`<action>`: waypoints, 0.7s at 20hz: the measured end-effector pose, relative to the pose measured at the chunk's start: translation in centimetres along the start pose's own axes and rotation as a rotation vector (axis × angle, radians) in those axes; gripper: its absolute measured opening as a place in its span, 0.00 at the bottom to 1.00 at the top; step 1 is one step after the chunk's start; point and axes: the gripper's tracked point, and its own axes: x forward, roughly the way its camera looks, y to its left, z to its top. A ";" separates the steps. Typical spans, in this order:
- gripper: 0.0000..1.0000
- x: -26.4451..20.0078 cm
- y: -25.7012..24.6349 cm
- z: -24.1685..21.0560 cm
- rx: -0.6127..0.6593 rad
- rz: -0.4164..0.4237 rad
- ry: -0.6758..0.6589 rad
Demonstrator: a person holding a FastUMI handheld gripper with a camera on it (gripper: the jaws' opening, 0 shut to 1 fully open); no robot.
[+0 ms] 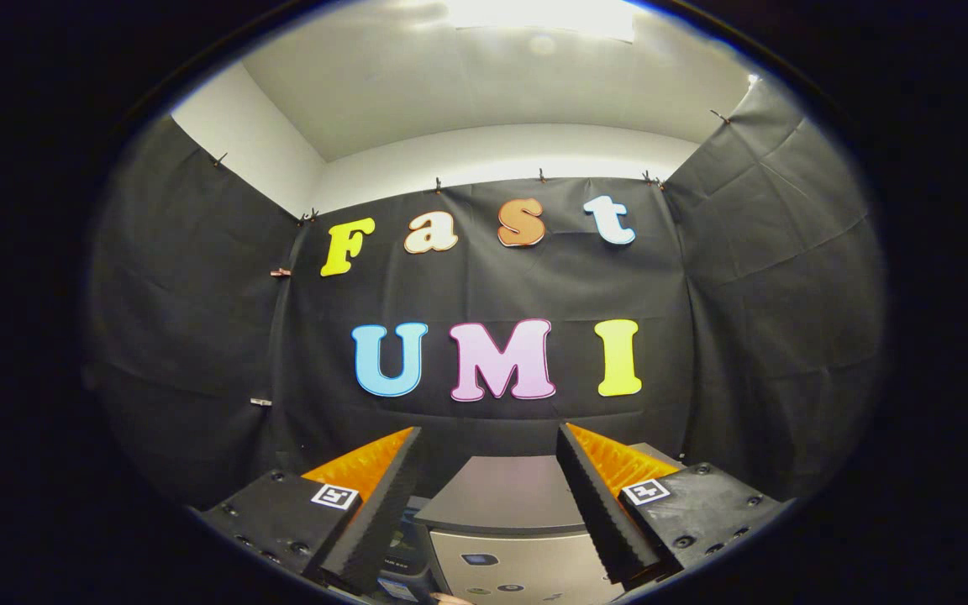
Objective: Put the clothes into the washing machine and then close the washing machine lid.
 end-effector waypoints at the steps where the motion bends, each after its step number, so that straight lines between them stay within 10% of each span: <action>1: 0.98 0.0 -0.2 0.0 -0.001 -0.007 0.002; 14: 0.98 -1.0 -0.6 0.9 -0.016 -0.010 -0.021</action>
